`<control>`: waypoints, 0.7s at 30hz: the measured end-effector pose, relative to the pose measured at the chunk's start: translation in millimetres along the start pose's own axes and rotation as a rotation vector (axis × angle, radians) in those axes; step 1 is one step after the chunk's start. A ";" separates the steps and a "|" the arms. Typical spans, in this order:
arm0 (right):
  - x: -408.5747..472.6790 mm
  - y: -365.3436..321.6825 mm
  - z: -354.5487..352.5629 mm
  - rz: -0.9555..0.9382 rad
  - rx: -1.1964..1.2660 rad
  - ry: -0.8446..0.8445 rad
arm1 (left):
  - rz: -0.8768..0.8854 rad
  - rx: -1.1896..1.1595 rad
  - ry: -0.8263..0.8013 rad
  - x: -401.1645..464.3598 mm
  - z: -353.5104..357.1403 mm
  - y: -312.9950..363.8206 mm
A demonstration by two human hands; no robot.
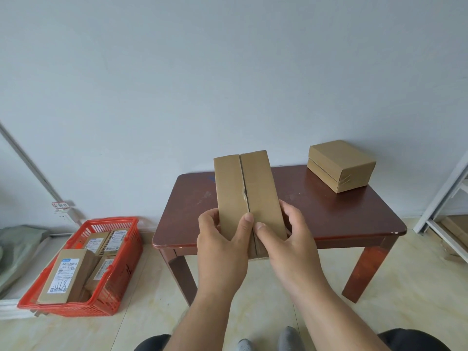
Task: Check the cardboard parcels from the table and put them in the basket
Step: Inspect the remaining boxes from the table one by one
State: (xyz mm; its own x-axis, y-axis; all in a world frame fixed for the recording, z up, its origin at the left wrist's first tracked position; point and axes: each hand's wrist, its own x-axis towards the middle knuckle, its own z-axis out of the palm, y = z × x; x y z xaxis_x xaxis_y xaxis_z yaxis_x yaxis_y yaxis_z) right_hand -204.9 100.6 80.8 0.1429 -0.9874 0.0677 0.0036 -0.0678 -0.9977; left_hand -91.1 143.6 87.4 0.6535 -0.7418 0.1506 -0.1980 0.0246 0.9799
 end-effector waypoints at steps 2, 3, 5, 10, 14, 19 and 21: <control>1.1 -1.1 -0.5 0.020 0.008 0.009 | 0.011 0.017 0.004 -2.7 1.3 -1.8; 1.9 -1.1 -0.4 0.023 0.011 0.012 | 0.016 0.028 0.008 -3.4 1.9 -3.3; 3.1 -0.6 0.4 0.023 0.019 0.015 | 0.022 0.032 0.014 -4.6 2.5 -5.8; 3.9 -1.3 0.6 0.012 0.004 0.056 | 0.039 0.018 0.009 -8.5 1.0 -10.9; 2.9 0.5 0.1 -0.003 0.006 0.037 | 0.043 0.002 0.016 -2.3 -0.5 -9.6; -0.3 3.9 -0.9 -0.010 -0.023 -0.011 | 0.080 0.051 0.026 4.0 -2.6 -5.3; 1.9 1.4 -0.1 -0.015 -0.050 -0.004 | 0.099 0.077 0.026 0.0 -1.3 -5.7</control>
State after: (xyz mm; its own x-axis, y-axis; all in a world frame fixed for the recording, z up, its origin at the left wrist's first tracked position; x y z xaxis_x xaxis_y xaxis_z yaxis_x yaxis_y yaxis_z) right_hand -204.8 98.6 79.5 0.1472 -0.9856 0.0828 -0.0437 -0.0902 -0.9950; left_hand -89.0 144.3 81.9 0.6464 -0.7206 0.2509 -0.3176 0.0448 0.9472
